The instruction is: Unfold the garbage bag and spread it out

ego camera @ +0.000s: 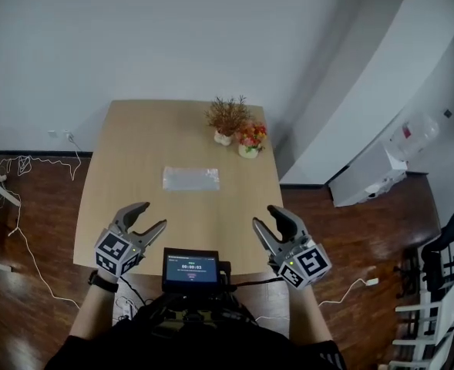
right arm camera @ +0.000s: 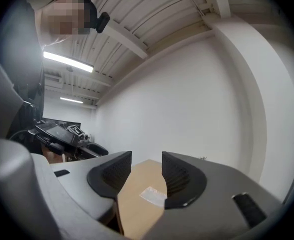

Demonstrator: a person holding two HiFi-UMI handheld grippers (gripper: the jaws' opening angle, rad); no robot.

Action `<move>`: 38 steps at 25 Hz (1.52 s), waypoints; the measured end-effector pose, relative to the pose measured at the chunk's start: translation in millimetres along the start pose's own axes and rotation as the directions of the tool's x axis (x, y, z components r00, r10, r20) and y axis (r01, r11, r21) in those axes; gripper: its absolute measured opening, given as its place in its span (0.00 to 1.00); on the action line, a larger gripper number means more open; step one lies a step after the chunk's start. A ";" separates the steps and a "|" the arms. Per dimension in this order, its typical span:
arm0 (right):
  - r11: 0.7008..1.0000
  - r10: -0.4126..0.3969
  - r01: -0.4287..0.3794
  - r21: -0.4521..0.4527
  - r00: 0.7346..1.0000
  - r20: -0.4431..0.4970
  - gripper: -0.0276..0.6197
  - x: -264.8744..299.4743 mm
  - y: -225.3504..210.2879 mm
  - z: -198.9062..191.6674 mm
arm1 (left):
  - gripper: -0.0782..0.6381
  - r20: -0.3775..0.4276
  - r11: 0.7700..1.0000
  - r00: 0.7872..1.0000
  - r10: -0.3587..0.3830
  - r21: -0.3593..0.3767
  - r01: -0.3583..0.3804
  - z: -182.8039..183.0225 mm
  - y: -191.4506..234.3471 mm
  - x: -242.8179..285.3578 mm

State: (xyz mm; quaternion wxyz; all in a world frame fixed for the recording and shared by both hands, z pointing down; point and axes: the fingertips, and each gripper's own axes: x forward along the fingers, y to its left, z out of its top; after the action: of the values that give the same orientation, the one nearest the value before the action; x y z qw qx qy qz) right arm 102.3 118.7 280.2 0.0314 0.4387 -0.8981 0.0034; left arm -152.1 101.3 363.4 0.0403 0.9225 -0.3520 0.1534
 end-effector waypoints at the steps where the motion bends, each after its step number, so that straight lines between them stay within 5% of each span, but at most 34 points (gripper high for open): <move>1: 1.000 -0.002 0.002 0.007 1.000 -0.010 0.38 13.5 -3.3 -3.8 | 0.48 -0.007 1.000 1.000 -0.013 -0.005 0.013 -3.5 10.0 10.3; 8: 0.999 0.021 -0.015 0.051 0.994 -0.105 0.38 83.1 -20.7 -50.5 | 0.47 -0.087 0.995 0.991 -0.101 -0.008 0.101 -36.4 48.0 86.2; 17: 0.990 0.072 -0.043 0.137 0.973 -0.220 0.38 139.6 -58.3 -130.6 | 0.42 -0.236 0.983 0.955 -0.180 -0.002 0.185 -102.1 56.8 195.4; 29: 0.972 0.155 -0.080 0.219 0.925 -0.347 0.38 199.6 -115.1 -235.8 | 0.37 -0.411 0.976 0.886 -0.213 -0.057 0.209 -169.6 46.8 318.0; 38: 0.957 0.186 -0.063 0.284 0.883 -0.432 0.38 208.3 -119.3 -304.9 | 0.34 -0.572 0.969 0.798 -0.192 0.018 0.246 -233.4 40.4 375.3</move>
State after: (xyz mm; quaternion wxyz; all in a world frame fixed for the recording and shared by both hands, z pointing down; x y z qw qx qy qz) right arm 85.0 -108.6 594.3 0.1817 0.3668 -0.8838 0.2265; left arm 26.3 -125.5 700.6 0.1180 0.8706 -0.2079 0.4300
